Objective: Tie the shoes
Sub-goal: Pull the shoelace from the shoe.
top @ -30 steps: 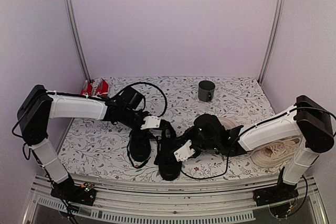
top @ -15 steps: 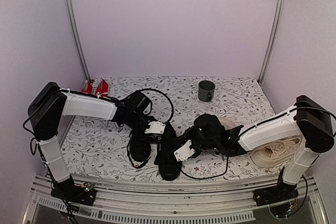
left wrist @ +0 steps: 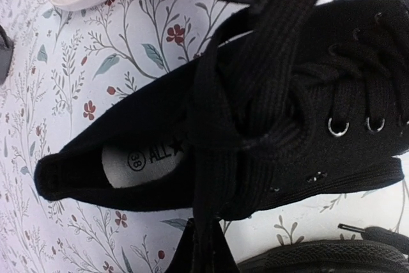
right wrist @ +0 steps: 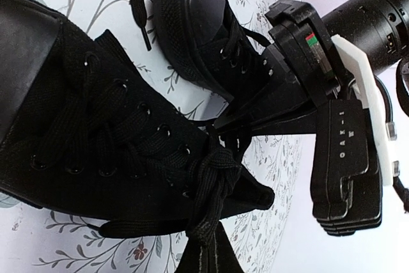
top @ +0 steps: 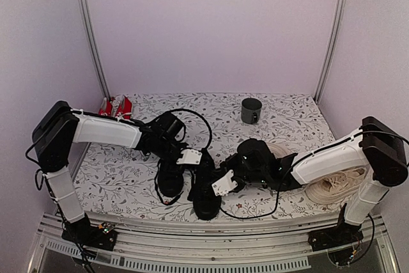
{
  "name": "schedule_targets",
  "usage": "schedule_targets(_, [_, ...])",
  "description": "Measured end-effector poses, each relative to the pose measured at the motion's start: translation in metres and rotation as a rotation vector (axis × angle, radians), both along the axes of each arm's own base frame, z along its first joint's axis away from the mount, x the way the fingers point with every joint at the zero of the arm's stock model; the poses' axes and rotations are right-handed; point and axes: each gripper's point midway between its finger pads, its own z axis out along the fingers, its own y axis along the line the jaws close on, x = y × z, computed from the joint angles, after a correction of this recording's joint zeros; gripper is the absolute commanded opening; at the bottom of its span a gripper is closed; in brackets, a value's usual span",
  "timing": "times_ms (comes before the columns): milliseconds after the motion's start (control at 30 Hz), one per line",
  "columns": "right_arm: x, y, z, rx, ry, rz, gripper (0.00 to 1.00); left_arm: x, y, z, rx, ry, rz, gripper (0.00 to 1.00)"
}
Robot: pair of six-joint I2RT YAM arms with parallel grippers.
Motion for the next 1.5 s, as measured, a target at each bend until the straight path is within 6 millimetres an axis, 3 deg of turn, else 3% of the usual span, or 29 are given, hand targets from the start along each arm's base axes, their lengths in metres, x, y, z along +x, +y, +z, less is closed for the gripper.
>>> schedule_targets(267, [-0.009, -0.007, -0.001, 0.01, 0.028, 0.006, 0.01, -0.002, 0.011, -0.005, 0.027, 0.0, 0.037, 0.0])
schedule_targets(667, [-0.025, -0.014, -0.018, -0.004, 0.098, 0.004, 0.01, 0.006, 0.014, -0.005, 0.038, -0.022, 0.068, 0.0])
schedule_targets(1000, [-0.031, -0.018, -0.031, -0.003, 0.154, -0.022, 0.01, 0.008, 0.019, -0.019, 0.066, -0.006, 0.078, 0.0])
schedule_targets(1333, [-0.035, -0.025, -0.057, -0.031, 0.198, -0.044, 0.01, 0.008, 0.019, -0.019, 0.059, 0.001, 0.071, 0.0])
schedule_targets(1400, [-0.035, -0.025, -0.057, -0.028, 0.199, -0.046, 0.06, 0.008, 0.019, -0.019, 0.057, 0.004, 0.07, 0.0])
schedule_targets(1467, [-0.035, -0.025, -0.057, -0.027, 0.199, -0.047, 0.23, 0.007, 0.018, -0.019, 0.055, 0.008, 0.068, 0.0])
schedule_targets(1500, [-0.035, -0.025, -0.057, -0.026, 0.2, -0.049, 0.29, 0.007, 0.018, -0.018, 0.051, 0.013, 0.066, 0.11])
